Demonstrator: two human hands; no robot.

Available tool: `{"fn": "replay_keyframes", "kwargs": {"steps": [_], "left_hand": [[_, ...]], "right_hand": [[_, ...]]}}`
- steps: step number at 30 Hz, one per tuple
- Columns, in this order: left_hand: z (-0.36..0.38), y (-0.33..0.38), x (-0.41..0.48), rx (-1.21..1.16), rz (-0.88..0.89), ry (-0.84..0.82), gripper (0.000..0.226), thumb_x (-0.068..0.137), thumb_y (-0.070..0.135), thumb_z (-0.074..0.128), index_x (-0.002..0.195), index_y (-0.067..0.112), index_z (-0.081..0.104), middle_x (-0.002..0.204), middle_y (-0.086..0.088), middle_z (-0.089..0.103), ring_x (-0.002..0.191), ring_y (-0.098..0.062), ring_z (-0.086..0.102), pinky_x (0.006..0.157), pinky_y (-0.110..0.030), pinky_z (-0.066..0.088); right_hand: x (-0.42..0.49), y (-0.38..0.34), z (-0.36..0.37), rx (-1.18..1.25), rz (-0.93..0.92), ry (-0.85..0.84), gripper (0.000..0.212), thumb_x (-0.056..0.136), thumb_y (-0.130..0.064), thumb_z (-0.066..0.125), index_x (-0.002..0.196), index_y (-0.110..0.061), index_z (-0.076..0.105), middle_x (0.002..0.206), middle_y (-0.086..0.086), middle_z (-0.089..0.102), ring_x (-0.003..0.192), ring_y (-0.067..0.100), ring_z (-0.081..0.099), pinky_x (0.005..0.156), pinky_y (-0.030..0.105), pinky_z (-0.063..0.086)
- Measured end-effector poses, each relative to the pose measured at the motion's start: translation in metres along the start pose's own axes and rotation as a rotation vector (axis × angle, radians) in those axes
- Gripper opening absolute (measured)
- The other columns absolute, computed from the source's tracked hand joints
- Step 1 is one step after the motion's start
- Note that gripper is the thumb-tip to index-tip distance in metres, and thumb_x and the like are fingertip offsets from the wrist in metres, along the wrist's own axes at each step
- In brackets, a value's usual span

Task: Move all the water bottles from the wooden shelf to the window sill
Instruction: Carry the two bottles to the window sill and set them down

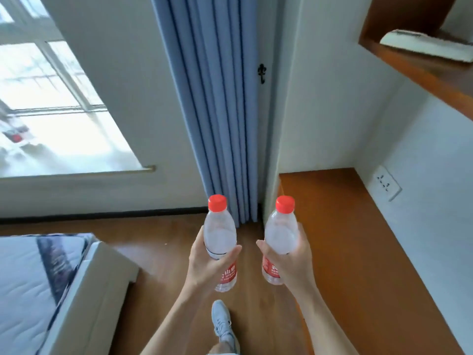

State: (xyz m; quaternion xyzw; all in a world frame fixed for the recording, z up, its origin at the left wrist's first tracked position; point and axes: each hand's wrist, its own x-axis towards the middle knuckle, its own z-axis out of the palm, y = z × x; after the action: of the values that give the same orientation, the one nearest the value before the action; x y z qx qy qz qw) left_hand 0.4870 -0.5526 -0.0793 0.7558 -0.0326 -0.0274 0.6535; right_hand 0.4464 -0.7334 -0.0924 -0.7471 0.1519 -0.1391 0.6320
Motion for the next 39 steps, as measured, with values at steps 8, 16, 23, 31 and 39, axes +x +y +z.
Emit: {"fn": "replay_keyframes", "kwargs": {"steps": [8,16,23,31,39], "left_hand": [[-0.106,-0.022,-0.013,0.074,-0.028,0.35,0.058,0.062,0.05,0.08,0.111,0.027,0.058,0.096,-0.001,0.068,0.091,-0.022,0.068,0.079,-0.039,0.059],[-0.197,-0.038,0.03,0.069,-0.071,0.556,0.052,0.063,0.044,0.08,0.107,0.035,0.054,0.098,0.005,0.066,0.092,-0.005,0.065,0.066,-0.012,0.052],[-0.296,-0.049,0.109,0.089,-0.087,0.626,0.052,0.061,0.047,0.078,0.104,0.043,0.049,0.099,0.014,0.061,0.095,0.006,0.06,0.064,-0.009,0.049],[-0.397,-0.068,0.17,0.125,-0.124,0.708,0.054,0.066,0.032,0.088,0.102,0.046,0.05,0.093,0.019,0.062,0.092,0.007,0.061,0.072,-0.017,0.048],[-0.452,-0.088,0.217,0.152,-0.184,0.801,0.058,0.065,0.028,0.088,0.104,0.044,0.047,0.099,0.018,0.06,0.096,0.008,0.06,0.072,-0.01,0.045]], "right_hand": [[0.01,-0.018,0.111,-0.037,-0.078,-0.322,0.066,0.061,-0.061,0.077,0.119,-0.046,0.049,0.109,-0.026,0.06,0.108,0.0,0.058,0.082,0.018,0.049],[0.043,-0.034,0.23,-0.103,-0.13,-0.497,0.065,0.064,-0.057,0.079,0.119,-0.038,0.05,0.107,-0.032,0.055,0.109,-0.006,0.054,0.075,0.005,0.048],[0.097,-0.064,0.356,-0.137,-0.176,-0.553,0.07,0.065,-0.058,0.08,0.122,-0.035,0.049,0.107,-0.032,0.055,0.11,-0.006,0.053,0.077,0.001,0.045],[0.128,-0.085,0.478,-0.176,-0.18,-0.588,0.063,0.062,-0.058,0.08,0.114,-0.041,0.048,0.103,-0.022,0.059,0.102,-0.009,0.054,0.069,0.004,0.046],[0.164,-0.089,0.558,-0.262,-0.216,-0.653,0.066,0.069,-0.041,0.087,0.119,-0.034,0.044,0.105,-0.023,0.053,0.1,-0.022,0.048,0.067,-0.006,0.039]]}}
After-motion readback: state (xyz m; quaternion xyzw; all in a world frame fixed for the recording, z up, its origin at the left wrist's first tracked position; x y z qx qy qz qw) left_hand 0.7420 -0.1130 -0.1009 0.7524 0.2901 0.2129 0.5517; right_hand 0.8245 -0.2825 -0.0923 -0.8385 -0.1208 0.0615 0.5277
